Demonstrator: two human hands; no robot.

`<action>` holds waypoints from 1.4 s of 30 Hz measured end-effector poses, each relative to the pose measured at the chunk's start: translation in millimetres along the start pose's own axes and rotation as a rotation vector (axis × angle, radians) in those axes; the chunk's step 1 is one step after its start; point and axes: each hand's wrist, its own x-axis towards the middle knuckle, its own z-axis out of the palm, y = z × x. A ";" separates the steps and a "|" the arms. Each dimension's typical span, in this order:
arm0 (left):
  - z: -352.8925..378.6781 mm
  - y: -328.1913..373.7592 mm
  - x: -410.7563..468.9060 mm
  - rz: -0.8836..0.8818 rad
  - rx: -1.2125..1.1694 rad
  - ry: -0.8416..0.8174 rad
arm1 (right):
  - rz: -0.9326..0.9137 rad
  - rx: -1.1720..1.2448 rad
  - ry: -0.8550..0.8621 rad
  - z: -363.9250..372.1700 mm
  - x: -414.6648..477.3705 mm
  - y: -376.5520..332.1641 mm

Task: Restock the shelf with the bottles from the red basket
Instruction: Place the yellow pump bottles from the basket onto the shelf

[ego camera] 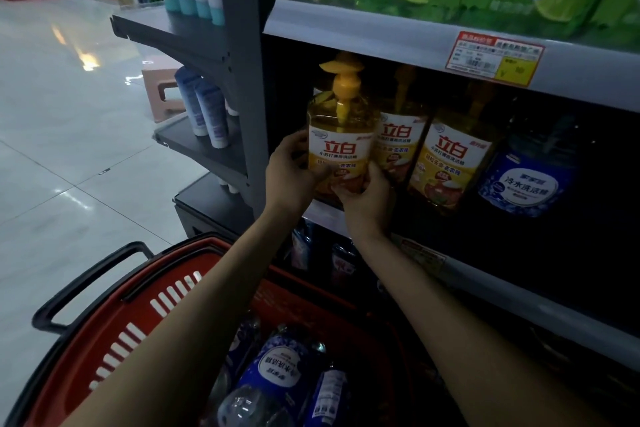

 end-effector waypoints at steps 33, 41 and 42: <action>-29.4 20.9 -79.3 -0.044 0.223 -0.140 | -0.066 -0.240 -0.296 -90.4 -42.8 -32.6; -58.9 51.8 -131.6 0.093 0.370 -0.220 | -0.273 -0.627 -0.519 -143.9 -90.0 -45.7; -60.6 55.5 -138.1 0.113 0.412 -0.235 | -0.265 -0.643 -0.548 -148.8 -97.0 -45.5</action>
